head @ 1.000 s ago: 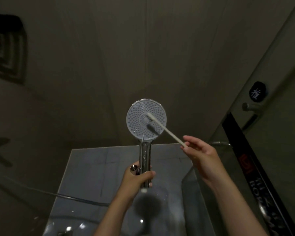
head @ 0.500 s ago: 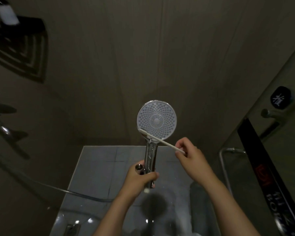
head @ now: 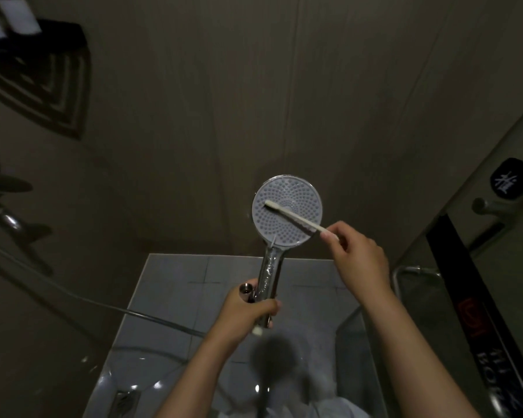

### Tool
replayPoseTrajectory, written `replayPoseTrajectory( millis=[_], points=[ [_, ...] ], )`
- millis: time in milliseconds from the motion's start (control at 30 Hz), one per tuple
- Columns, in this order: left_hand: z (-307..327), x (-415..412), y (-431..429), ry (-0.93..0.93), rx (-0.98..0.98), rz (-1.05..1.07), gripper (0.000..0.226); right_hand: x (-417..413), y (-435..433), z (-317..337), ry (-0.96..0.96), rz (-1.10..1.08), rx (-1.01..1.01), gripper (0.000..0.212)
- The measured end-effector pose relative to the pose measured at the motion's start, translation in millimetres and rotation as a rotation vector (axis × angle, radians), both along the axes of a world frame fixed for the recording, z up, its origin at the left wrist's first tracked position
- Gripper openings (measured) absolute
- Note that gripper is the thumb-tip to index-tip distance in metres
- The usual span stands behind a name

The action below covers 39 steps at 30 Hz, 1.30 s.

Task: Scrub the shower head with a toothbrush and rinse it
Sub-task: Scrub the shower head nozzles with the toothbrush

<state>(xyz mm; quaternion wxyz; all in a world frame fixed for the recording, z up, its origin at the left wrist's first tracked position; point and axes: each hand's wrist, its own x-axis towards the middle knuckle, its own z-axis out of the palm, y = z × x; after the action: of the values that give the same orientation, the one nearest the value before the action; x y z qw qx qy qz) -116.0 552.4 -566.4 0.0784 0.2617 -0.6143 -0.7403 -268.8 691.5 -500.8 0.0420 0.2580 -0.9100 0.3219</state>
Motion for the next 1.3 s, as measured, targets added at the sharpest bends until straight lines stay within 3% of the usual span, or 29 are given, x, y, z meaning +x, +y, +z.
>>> replayPoseTrajectory(
  millis=[233, 367, 533, 700, 933, 1033, 1133, 1233, 1300],
  points=[
    [-9, 11, -3, -0.007, 0.008, 0.006, 0.018, -29, 10, 19, -0.036, -0.222, -0.188, 0.020],
    [-4, 13, -7, 0.010, 0.042, 0.041, 0.016, -29, 9, 24, -0.166, 0.019, -0.329, 0.016],
    [0, 14, -7, 0.000, 0.037, 0.060, 0.018, -3, -6, 8, -0.281, 0.287, -0.258, 0.018],
    [-2, 20, -9, -0.013, 0.030, 0.050, 0.015, 2, -9, -4, -0.135, 0.124, -0.072, 0.016],
    [3, 27, -9, -0.041, 0.012, 0.061, 0.018, 5, -10, 5, -0.051, -0.108, -0.136, 0.024],
    [2, 31, -6, -0.046, 0.017, 0.077, 0.014, 2, -4, 1, -0.081, -0.189, -0.310, 0.020],
    [5, 31, -8, -0.050, 0.031, 0.106, 0.014, 3, -5, 1, -0.185, 0.043, -0.459, 0.018],
    [5, 29, -9, -0.031, 0.050, 0.130, 0.016, 13, -15, -4, -0.296, 0.268, -0.396, 0.019],
    [3, 31, -9, -0.028, 0.049, 0.124, 0.021, 17, -20, -10, -0.338, 0.289, -0.304, 0.017]
  ],
)
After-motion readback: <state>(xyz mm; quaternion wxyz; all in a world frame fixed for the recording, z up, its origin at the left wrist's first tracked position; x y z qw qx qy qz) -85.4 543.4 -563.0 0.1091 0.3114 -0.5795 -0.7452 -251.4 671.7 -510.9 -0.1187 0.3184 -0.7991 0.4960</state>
